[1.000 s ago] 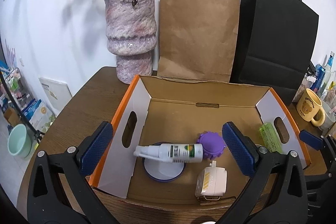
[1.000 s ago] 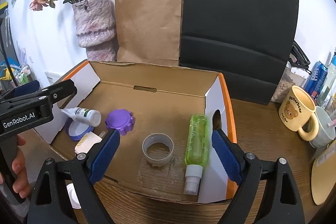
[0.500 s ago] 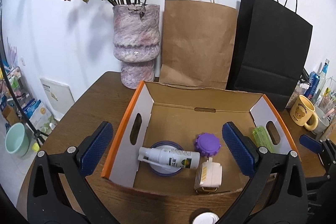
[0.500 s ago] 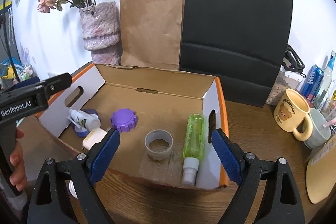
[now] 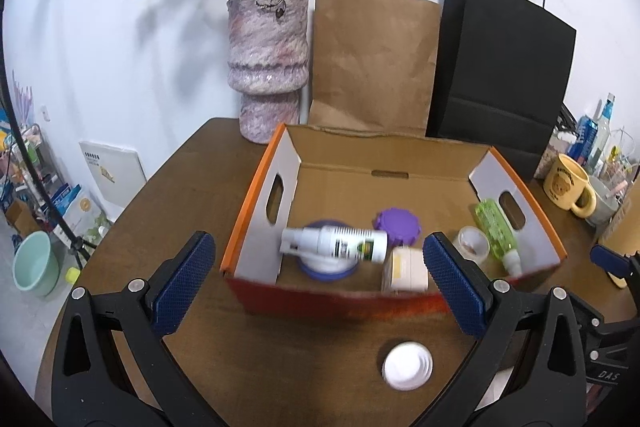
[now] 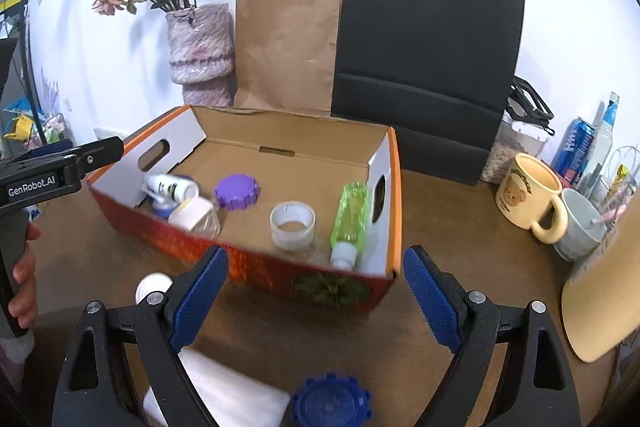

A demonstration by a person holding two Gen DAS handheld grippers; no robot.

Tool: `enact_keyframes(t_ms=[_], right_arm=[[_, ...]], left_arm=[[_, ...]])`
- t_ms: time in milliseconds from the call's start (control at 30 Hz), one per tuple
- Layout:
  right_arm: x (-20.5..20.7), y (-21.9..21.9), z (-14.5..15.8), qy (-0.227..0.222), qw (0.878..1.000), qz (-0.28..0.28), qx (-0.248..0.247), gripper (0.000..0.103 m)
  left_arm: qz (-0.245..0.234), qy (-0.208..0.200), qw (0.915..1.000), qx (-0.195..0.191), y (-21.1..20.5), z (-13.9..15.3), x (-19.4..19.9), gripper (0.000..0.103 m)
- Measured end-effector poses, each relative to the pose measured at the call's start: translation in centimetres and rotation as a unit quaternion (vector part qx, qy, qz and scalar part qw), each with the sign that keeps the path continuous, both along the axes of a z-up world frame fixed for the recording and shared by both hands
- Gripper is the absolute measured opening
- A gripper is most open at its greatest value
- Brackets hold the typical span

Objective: Organize rigid objects
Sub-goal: 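Move both tools back from the box toward the frosted container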

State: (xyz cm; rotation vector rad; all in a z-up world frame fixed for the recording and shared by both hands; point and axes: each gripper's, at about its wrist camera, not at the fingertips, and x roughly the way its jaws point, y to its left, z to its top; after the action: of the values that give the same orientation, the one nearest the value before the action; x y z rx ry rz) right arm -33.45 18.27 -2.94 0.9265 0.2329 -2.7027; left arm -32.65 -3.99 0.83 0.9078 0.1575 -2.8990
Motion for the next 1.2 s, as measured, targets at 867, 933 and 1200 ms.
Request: enact_keyframes(t_ms=[867, 933, 1200], right_arm=[[8.2, -0.9, -2.6, -0.041, 0.999, 0.005, -0.016, 0.093], [8.4, -1.2, -3.0, -0.049, 0.999, 0.002, -0.019, 0.093], [8.5, -2.6, -4.4, -0.077, 0.997, -0.018, -0.017, 0.093]], left_arm=[[-0.034, -0.035, 0.9988, -0.007, 1.3, -2.6, 7.9, 0.103], [-0.038, -0.037, 0.9986, -0.007, 1.3, -2.8, 8.3, 0.103], [-0.046, -0.05, 0.9977, -0.001, 1.0, -3.6, 9.5, 0.103]])
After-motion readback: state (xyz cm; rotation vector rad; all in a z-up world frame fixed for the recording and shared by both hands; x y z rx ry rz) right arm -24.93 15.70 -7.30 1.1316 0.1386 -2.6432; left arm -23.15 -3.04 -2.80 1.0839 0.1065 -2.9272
